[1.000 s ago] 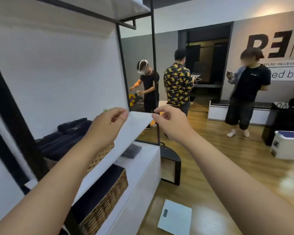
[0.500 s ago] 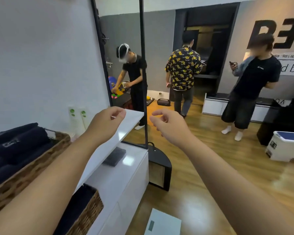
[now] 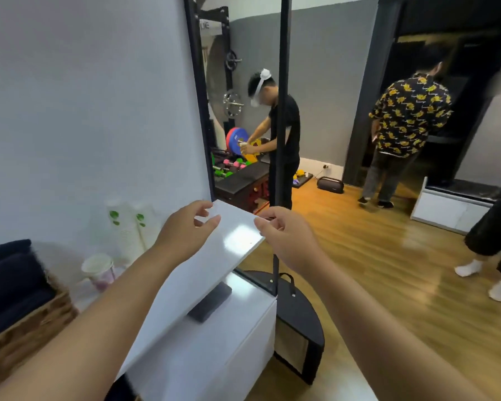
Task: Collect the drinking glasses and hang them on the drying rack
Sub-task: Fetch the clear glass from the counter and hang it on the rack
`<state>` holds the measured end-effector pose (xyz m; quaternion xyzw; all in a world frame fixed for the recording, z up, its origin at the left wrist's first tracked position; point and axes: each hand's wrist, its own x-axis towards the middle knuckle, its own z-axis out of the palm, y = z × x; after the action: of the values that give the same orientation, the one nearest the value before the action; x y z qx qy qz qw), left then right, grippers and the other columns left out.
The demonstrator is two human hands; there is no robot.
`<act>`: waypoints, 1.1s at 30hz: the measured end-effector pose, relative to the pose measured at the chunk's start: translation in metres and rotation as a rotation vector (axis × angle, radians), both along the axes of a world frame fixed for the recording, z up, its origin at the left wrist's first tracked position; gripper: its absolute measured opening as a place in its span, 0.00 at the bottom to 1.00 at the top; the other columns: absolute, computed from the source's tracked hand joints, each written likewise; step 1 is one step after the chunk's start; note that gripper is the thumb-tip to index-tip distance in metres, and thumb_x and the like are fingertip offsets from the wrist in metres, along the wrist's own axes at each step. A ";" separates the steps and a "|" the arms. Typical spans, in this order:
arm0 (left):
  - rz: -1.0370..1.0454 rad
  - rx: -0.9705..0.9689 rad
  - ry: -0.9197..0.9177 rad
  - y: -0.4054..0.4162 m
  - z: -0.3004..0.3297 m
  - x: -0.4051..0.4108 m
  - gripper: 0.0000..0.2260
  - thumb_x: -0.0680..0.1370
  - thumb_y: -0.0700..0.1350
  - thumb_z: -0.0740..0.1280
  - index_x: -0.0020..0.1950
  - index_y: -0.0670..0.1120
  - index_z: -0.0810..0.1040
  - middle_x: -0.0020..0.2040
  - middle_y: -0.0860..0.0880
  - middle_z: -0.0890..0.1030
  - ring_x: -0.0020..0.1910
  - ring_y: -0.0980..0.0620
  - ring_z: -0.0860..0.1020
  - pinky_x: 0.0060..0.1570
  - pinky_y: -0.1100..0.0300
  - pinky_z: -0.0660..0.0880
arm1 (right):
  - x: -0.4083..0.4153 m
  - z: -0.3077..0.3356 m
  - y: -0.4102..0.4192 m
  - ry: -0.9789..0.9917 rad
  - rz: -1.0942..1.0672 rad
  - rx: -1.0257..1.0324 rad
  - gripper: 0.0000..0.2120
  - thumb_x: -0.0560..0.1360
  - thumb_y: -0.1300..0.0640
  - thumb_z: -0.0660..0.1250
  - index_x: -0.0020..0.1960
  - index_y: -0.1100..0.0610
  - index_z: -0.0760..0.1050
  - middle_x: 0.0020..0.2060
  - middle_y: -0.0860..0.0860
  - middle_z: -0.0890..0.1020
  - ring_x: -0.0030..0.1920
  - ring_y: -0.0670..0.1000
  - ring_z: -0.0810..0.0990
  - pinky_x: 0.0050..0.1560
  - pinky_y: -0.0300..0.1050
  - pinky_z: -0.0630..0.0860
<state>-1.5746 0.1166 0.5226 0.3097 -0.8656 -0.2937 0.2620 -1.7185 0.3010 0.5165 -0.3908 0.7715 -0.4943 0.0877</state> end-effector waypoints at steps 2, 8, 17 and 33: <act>0.071 -0.004 0.012 -0.010 -0.006 -0.017 0.22 0.80 0.58 0.69 0.74 0.55 0.74 0.63 0.55 0.79 0.54 0.54 0.80 0.52 0.55 0.79 | -0.032 -0.008 -0.017 -0.010 0.065 -0.004 0.16 0.80 0.39 0.66 0.64 0.43 0.79 0.44 0.43 0.85 0.47 0.45 0.83 0.50 0.53 0.85; 0.259 0.018 0.009 -0.041 -0.036 -0.060 0.34 0.75 0.58 0.75 0.78 0.58 0.66 0.68 0.54 0.74 0.53 0.54 0.79 0.49 0.59 0.75 | -0.102 -0.026 -0.059 -0.040 0.203 0.034 0.16 0.80 0.39 0.67 0.65 0.42 0.78 0.39 0.46 0.84 0.45 0.37 0.81 0.42 0.42 0.78; 0.435 0.103 -0.012 -0.138 -0.101 -0.137 0.46 0.72 0.57 0.79 0.83 0.55 0.56 0.79 0.47 0.63 0.75 0.46 0.68 0.63 0.57 0.68 | -0.152 -0.079 -0.120 -0.146 0.306 0.059 0.16 0.80 0.45 0.71 0.67 0.44 0.78 0.41 0.45 0.85 0.47 0.34 0.79 0.40 0.20 0.69; 0.526 0.054 -0.062 -0.289 -0.180 -0.217 0.49 0.70 0.58 0.81 0.83 0.57 0.55 0.75 0.47 0.68 0.64 0.45 0.78 0.49 0.56 0.72 | -0.173 -0.145 -0.224 -0.206 0.266 0.162 0.17 0.79 0.40 0.69 0.67 0.34 0.72 0.50 0.38 0.83 0.54 0.38 0.80 0.43 0.27 0.70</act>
<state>-1.7913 -0.1726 0.3423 0.5396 -0.7549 -0.2290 0.2942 -1.8919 0.0773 0.3719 -0.4283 0.7373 -0.4520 0.2619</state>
